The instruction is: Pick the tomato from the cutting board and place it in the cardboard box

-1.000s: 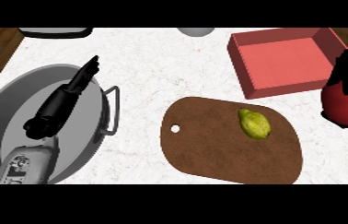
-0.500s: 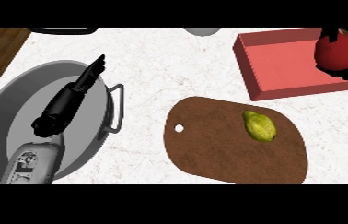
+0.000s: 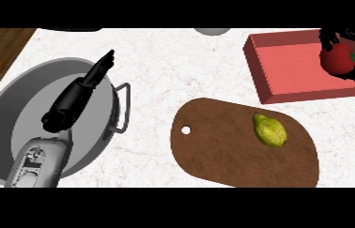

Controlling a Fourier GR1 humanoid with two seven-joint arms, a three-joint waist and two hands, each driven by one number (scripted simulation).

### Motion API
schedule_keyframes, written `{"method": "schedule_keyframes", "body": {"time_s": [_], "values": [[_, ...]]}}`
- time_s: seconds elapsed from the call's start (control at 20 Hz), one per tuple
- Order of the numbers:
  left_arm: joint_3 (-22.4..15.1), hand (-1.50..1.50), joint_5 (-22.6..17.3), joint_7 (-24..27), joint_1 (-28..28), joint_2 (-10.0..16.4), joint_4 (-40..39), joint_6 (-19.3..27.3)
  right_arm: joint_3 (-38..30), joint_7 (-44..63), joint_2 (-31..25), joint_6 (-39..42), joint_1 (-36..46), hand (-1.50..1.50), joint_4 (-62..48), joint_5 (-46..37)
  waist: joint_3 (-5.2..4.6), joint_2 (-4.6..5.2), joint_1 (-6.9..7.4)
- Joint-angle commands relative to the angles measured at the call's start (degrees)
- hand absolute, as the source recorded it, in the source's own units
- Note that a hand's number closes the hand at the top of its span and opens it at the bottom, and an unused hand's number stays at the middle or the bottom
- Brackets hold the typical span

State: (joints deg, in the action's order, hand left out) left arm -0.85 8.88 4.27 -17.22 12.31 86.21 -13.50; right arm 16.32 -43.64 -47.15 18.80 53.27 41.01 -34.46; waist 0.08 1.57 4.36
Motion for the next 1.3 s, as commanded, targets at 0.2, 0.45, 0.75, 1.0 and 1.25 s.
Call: {"method": "schedule_keyframes", "body": {"time_s": [0.2, 0.45, 0.75, 1.0, 1.25], "values": [[-0.4, 0.00, -0.3, 0.9, 2.2, 0.2, 1.4, -1.0, 7.4, -13.2, 0.0, 3.1, 4.6, -1.50, -13.5, -8.3, 0.06, 0.04, 0.88], [-0.1, 0.00, 0.7, 1.1, -0.2, -0.1, -1.0, 0.0, 5.1, -21.5, 2.6, 5.7, 6.0, -1.50, -15.6, -2.6, 0.08, 0.08, -0.46], [0.4, 0.00, 0.0, 0.3, -0.3, 0.1, -0.2, -0.3, -8.5, -15.3, 9.5, 17.3, 5.7, -1.50, -21.6, 17.5, 0.32, 0.18, -0.39], [0.5, 0.00, 0.0, 0.6, -0.2, -0.1, -0.5, -0.2, -14.9, -4.3, 9.1, 24.9, 8.3, -1.50, -28.6, 26.3, 0.17, 0.54, 0.19], [0.0, 0.00, -0.1, -0.4, -0.1, -0.1, 1.4, -0.5, -19.9, 3.2, 4.3, 28.7, 10.7, -1.50, -32.8, 31.7, 0.40, 0.87, 1.23]]}}
